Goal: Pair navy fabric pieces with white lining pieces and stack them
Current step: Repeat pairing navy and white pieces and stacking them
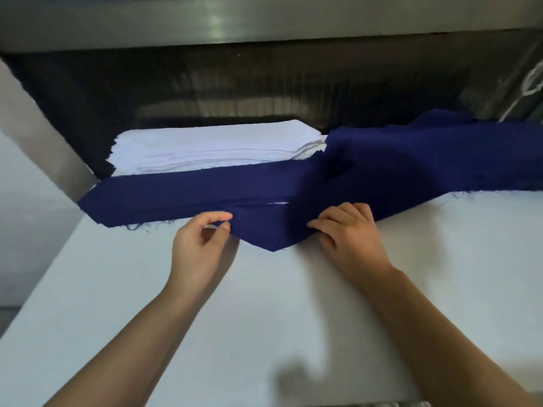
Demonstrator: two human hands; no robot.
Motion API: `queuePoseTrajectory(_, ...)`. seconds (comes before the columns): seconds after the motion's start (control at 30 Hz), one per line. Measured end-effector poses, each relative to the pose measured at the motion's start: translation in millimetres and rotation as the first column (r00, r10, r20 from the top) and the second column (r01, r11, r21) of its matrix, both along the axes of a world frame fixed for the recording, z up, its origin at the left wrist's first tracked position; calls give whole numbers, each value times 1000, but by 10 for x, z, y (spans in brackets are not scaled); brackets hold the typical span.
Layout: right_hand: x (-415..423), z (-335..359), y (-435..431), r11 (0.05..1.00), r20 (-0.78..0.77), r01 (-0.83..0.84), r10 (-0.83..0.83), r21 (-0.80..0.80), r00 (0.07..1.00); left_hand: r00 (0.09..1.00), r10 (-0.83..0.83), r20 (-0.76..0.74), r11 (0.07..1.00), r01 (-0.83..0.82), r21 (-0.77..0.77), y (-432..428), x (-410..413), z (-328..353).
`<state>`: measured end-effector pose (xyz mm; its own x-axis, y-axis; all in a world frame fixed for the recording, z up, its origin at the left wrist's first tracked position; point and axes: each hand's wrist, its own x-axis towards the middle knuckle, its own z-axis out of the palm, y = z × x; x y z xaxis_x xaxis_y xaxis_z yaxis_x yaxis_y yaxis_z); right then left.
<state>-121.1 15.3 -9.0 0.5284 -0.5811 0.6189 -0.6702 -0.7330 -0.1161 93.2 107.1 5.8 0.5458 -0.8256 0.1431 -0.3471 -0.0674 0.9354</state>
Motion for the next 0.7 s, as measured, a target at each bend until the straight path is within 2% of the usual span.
queuePoseTrajectory(0.1,59,-44,95,997,-22,-66,67,47,997,971,-57,231,991,27,132,112,94,-40)
queuePoseTrajectory(0.2,92,-47,193,989,-43,-98,103,107,994,875,-108,471,953,-44,300,309,73,-112)
queuePoseTrajectory(0.3,115,-28,288,978,-64,-123,135,167,989,749,-237,618,942,22,334,551,-30,-147)
queuePoseTrajectory(0.43,175,10,419,960,-72,-196,214,198,974,689,-320,650,927,86,365,747,-78,-152)
queuePoseTrajectory(0.57,271,11,548,953,-57,-257,269,161,961,636,-395,663,893,98,438,862,-104,-133)
queuePoseTrajectory(0.7,262,17,644,946,-29,-232,245,224,969,596,-431,677,871,80,484,921,1,-124)
